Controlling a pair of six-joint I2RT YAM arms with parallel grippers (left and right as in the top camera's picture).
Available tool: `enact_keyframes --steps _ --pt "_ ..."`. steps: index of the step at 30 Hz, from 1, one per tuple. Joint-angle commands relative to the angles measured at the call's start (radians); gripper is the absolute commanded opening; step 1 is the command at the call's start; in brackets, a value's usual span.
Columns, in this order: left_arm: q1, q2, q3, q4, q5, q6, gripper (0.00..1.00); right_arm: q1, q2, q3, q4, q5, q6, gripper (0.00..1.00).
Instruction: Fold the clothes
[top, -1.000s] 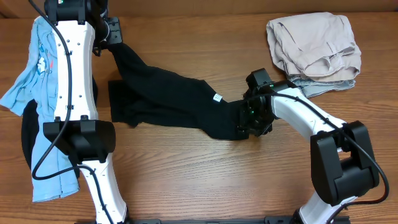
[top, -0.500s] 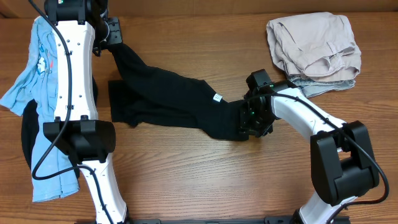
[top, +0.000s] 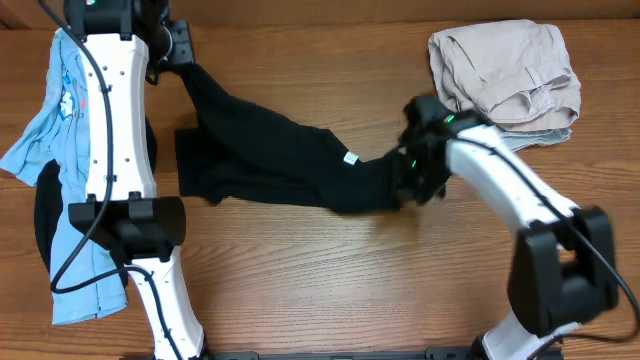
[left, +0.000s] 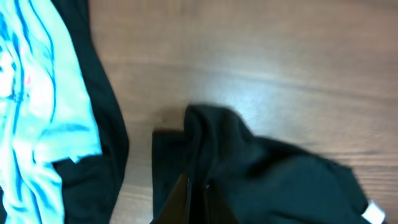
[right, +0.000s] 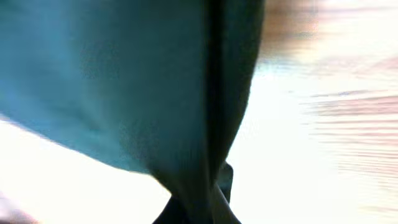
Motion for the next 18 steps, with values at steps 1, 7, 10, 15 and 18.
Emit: enact_keyframes --steps 1,7,10,15,18 --pt "0.010 -0.127 0.105 0.002 0.014 0.019 0.04 -0.070 -0.156 0.224 -0.071 0.033 -0.019 0.04" --pt "0.010 -0.275 0.171 0.043 -0.074 0.019 0.04 -0.187 -0.217 0.546 -0.220 0.063 -0.018 0.04" --pt "0.010 -0.348 0.175 0.071 -0.115 0.019 0.04 -0.237 -0.217 0.674 -0.279 0.063 -0.018 0.04" --pt "0.010 -0.418 0.174 0.079 -0.172 0.019 0.05 -0.291 -0.217 0.726 -0.340 0.063 -0.019 0.06" --pt "0.010 -0.433 0.174 0.073 -0.190 0.019 0.04 -0.295 -0.217 0.724 -0.385 0.063 -0.022 0.06"
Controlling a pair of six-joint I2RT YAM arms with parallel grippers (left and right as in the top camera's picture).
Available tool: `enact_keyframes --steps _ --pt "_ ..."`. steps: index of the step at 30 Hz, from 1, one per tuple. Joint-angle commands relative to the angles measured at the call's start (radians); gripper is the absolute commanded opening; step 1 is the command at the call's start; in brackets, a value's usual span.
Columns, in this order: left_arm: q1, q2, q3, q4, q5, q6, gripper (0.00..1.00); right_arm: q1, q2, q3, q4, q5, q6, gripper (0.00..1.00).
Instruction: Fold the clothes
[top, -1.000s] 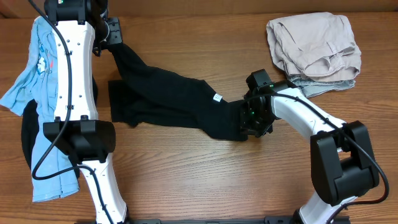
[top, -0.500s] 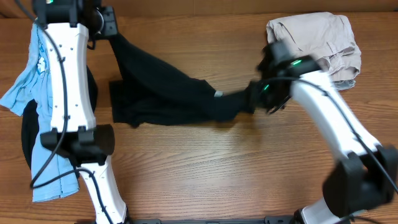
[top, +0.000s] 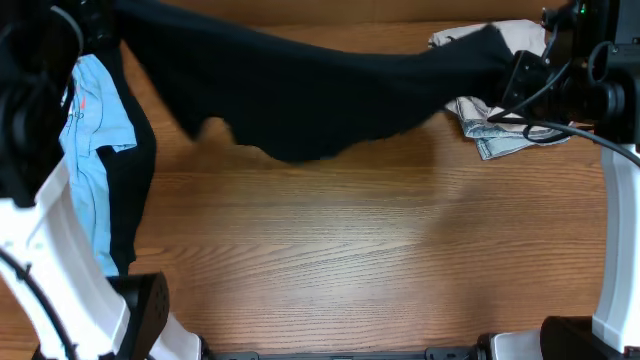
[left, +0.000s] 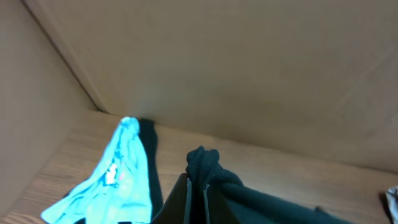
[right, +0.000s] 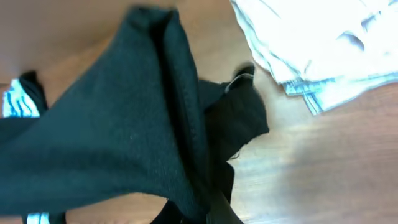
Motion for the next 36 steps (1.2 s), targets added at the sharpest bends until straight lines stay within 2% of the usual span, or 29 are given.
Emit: enact_keyframes --steps 1,8,16,20,24,30,32,36 --pt "0.007 0.010 -0.002 -0.004 -0.065 0.016 0.04 -0.008 0.003 0.013 -0.032 0.012 -0.007 0.06" --pt "0.005 0.012 -0.040 -0.014 -0.039 0.016 0.04 -0.008 0.003 0.011 -0.111 0.012 -0.007 0.10" --pt "0.005 0.037 -0.140 -0.056 0.008 0.015 0.04 -0.008 0.005 -0.071 -0.143 0.027 -0.008 0.09" --pt "0.005 0.054 -0.195 -0.069 0.008 0.016 0.04 -0.008 0.005 -0.171 -0.111 0.027 -0.008 0.04" --pt "0.005 0.069 -0.210 -0.068 0.008 0.016 0.04 -0.008 0.005 -0.248 -0.040 0.023 -0.007 0.04" --pt "0.005 0.071 -0.210 -0.047 0.019 0.015 0.04 0.003 0.005 -0.263 0.042 -0.048 -0.034 0.04" --pt "0.005 0.071 -0.210 -0.047 0.025 0.015 0.04 0.030 0.005 -0.280 0.056 -0.056 -0.034 0.08" --pt "0.005 0.073 -0.210 -0.047 0.026 0.015 0.04 0.126 0.005 -0.359 0.111 -0.056 -0.029 0.26"
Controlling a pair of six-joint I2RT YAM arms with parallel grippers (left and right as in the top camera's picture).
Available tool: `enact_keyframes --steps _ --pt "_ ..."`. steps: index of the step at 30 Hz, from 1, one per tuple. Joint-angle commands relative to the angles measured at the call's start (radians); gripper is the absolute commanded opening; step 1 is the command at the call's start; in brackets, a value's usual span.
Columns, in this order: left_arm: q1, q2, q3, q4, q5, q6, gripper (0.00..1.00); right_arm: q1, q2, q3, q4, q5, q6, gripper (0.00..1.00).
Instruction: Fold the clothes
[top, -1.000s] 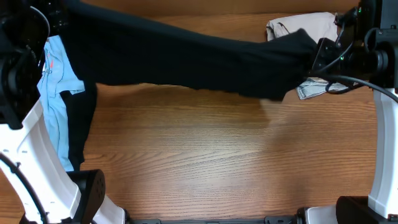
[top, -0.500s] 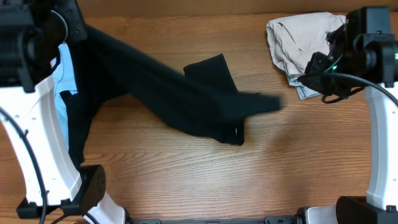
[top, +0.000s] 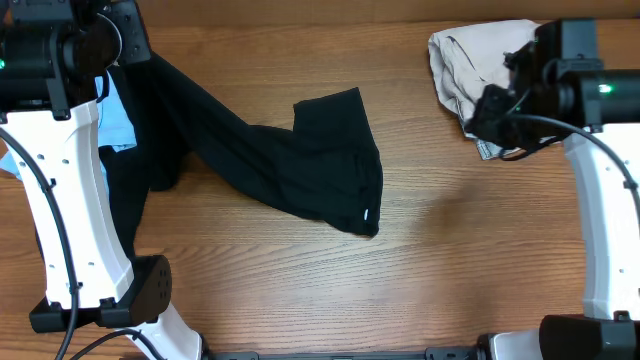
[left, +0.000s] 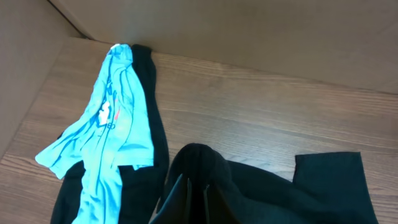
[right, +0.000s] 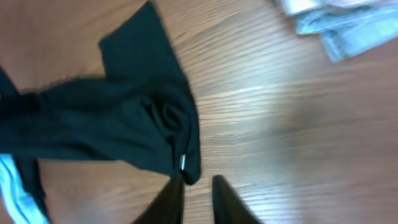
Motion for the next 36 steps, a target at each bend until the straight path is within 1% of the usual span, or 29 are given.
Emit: enact_keyframes --steps 1,4,5,10,14,18,24,32,35,36 --pt "0.005 -0.003 0.006 0.008 0.015 0.015 0.04 0.112 -0.004 -0.093 0.050 -0.028 0.002 0.31" --pt "0.005 0.000 0.006 0.007 0.029 0.015 0.04 0.209 -0.002 -0.204 0.139 -0.027 0.043 0.45" --pt "0.005 0.001 0.006 0.007 0.032 0.015 0.04 0.239 -0.002 -0.242 0.175 -0.027 0.053 0.47" --pt "0.005 0.006 0.006 0.007 0.032 0.015 0.04 0.373 0.029 -0.437 0.382 -0.024 0.150 0.51" --pt "0.005 0.011 0.006 0.007 0.032 0.015 0.04 0.415 0.087 -0.520 0.510 -0.024 0.220 0.53" --pt "0.005 0.014 0.006 0.007 0.035 0.015 0.04 0.420 0.176 -0.529 0.570 -0.024 0.266 0.53" --pt "0.005 0.014 0.006 0.006 0.035 0.016 0.04 0.420 0.275 -0.529 0.621 -0.066 0.269 0.53" --pt "0.005 0.014 0.006 0.007 0.035 0.015 0.04 0.420 0.333 -0.529 0.671 -0.108 0.269 0.56" --pt "0.005 0.014 0.006 0.007 0.035 0.016 0.04 0.420 0.338 -0.529 0.695 -0.142 0.269 0.54" --pt "0.005 0.014 0.006 0.007 0.035 0.016 0.04 0.423 0.338 -0.529 0.700 -0.149 0.269 0.52"
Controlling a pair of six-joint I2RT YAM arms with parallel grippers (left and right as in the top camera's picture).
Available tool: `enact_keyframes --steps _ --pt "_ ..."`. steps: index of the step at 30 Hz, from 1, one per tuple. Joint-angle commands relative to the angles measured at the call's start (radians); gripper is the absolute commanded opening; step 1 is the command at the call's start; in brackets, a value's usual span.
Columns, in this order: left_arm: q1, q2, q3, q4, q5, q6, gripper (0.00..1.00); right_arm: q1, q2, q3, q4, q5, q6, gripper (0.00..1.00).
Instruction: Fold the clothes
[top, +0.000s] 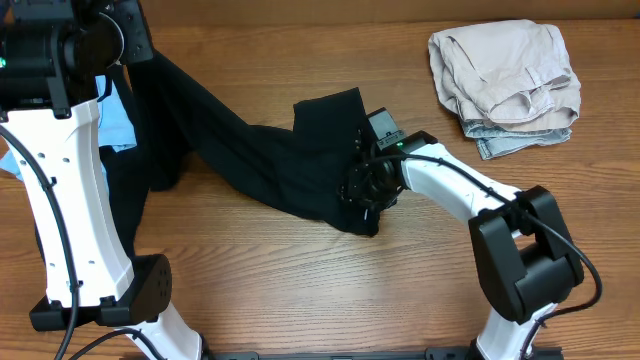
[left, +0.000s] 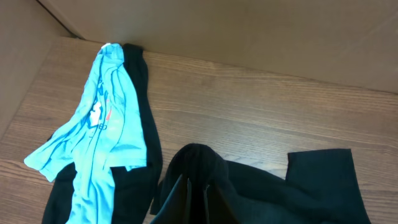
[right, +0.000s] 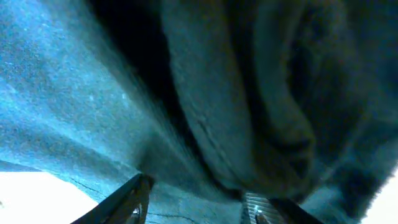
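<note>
A black garment (top: 280, 160) runs from the far left, where it hangs raised, down to the middle of the table. My left gripper (top: 128, 52) holds its upper end, and in the left wrist view that left gripper (left: 194, 196) is shut on a bunch of the black cloth (left: 205, 168). My right gripper (top: 362, 188) is low on the garment's right end near a white label. The right wrist view shows this right gripper (right: 196, 202) open, its fingers (right: 134, 199) either side of a thick fold of the cloth (right: 249, 112).
A light blue shirt (left: 99, 137) lies over another dark garment (top: 125, 200) at the table's left edge. A pile of beige and grey clothes (top: 505, 70) sits at the back right. A cardboard wall (left: 249, 31) closes the back of the wooden table (top: 300, 290).
My right gripper was up by the beige pile; it is now down on the black garment's right end, open around a fold. The left gripper still holds the raised left end.
Both grippers were shut on the black garment lying on the table. Then it hung stretched in the air between them. Then the right end lay flat on the table, let go, the right gripper away. Now the right gripper is back on that end.
</note>
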Motion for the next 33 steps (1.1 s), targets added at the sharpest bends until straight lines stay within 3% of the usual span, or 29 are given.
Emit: enact_keyframes --steps 1,3,9,10,15,20,27,33 --pt "0.005 0.010 0.006 0.004 0.005 0.016 0.04 0.007 0.008 -0.007 0.023 -0.051 0.008 0.50" --pt "0.005 0.010 0.006 0.004 0.005 0.016 0.04 0.013 0.008 -0.007 0.028 -0.055 0.008 0.43" --pt "0.005 0.010 0.006 0.005 0.005 0.016 0.04 0.016 0.008 -0.005 0.034 -0.069 0.008 0.06" --pt "0.005 0.010 0.006 0.005 0.005 0.016 0.04 0.016 0.008 -0.004 0.034 -0.069 0.008 0.04" --pt "0.005 0.010 0.006 0.013 0.003 0.016 0.04 -0.003 -0.017 0.012 0.031 -0.069 -0.001 0.04" --pt "0.006 -0.002 0.018 0.060 -0.006 0.020 0.04 -0.092 -0.161 0.079 -0.037 -0.053 -0.058 0.04" --pt "0.006 -0.065 0.059 0.111 -0.006 0.019 0.04 -0.330 -0.402 0.325 -0.280 -0.037 -0.167 0.04" --pt "0.006 -0.127 0.064 0.155 -0.003 0.019 0.04 -0.498 -0.490 0.557 -0.415 -0.019 -0.225 0.04"
